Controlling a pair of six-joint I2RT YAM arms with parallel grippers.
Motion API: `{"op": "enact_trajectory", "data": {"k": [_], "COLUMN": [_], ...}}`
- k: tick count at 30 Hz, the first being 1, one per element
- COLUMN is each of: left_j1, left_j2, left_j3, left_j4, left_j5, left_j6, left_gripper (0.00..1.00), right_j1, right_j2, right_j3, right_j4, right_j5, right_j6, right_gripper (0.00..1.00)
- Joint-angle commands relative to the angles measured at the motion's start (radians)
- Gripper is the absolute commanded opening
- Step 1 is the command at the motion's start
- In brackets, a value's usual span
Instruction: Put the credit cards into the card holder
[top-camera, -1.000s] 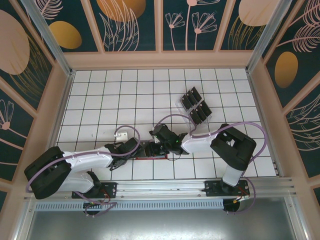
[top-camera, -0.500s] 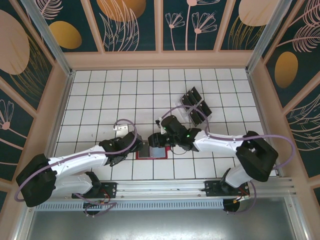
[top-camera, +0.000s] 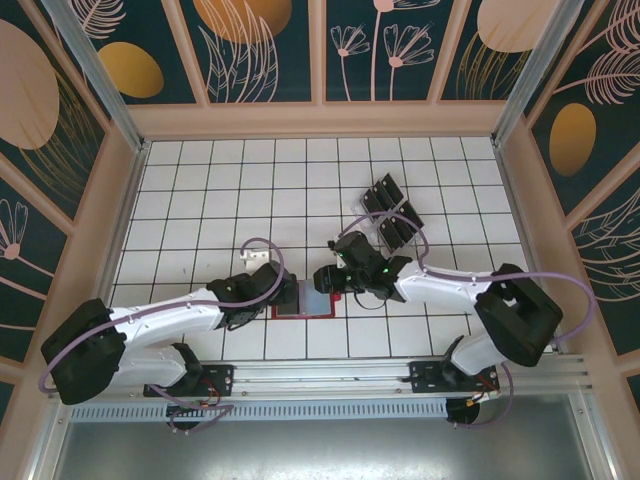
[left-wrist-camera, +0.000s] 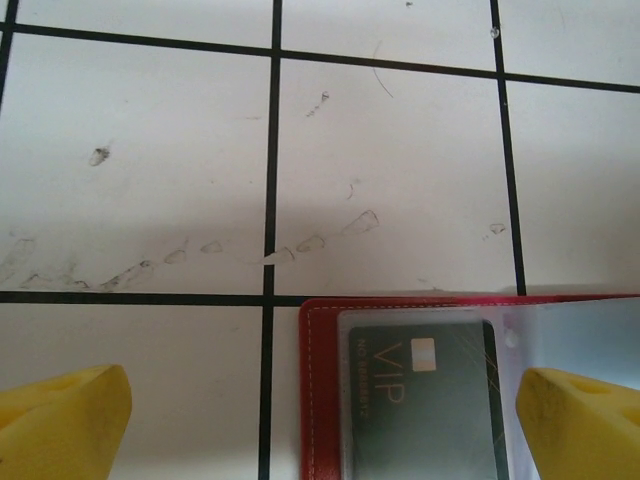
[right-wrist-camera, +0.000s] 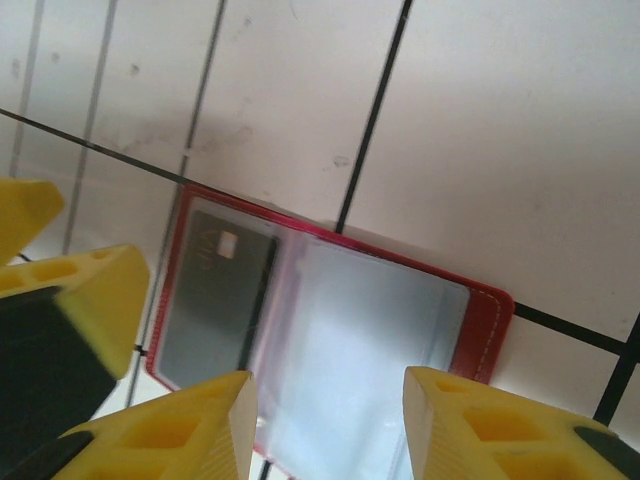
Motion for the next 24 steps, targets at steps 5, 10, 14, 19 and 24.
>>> {"op": "enact_trajectory", "data": {"k": [5, 10, 14, 19, 24], "left_j1": [-0.006, -0.007, -0.007, -0.007, -0.007], "left_j2": [0.011, 0.009, 0.008, -0.007, -0.036], "left_j3": [-0.022, -0.047, -0.062, -0.078, -0.103], "left_j4": [0.049, 0.061, 0.069, 0.077, 0.094], "left_j5": [0.011, 0.015, 0.017, 0.020, 0.039], "left_j6": [-0.003, -0.004, -0.003, 0.003, 0.014], "left_gripper": [0.98, 0.99, 0.98, 0.99, 0.99], "right_j1": [0.023, 0.028, 0.032, 0.033, 0.036], "right_j2": [0.086, 0.109, 0.135, 0.185, 0.222], "right_j3": [0.063, 0.071, 0.075, 0.086, 0.096], "right_j4": [-0.029, -0.024, -0.016, 0.005, 0.034], "right_j5": [0.030, 0.027, 0.023, 0.005, -0.028], "right_j6": [-0.051, -0.047, -0.042, -0.033, -0.011], "right_gripper": [0.43, 0.43, 0.43, 0.43, 0.42]}}
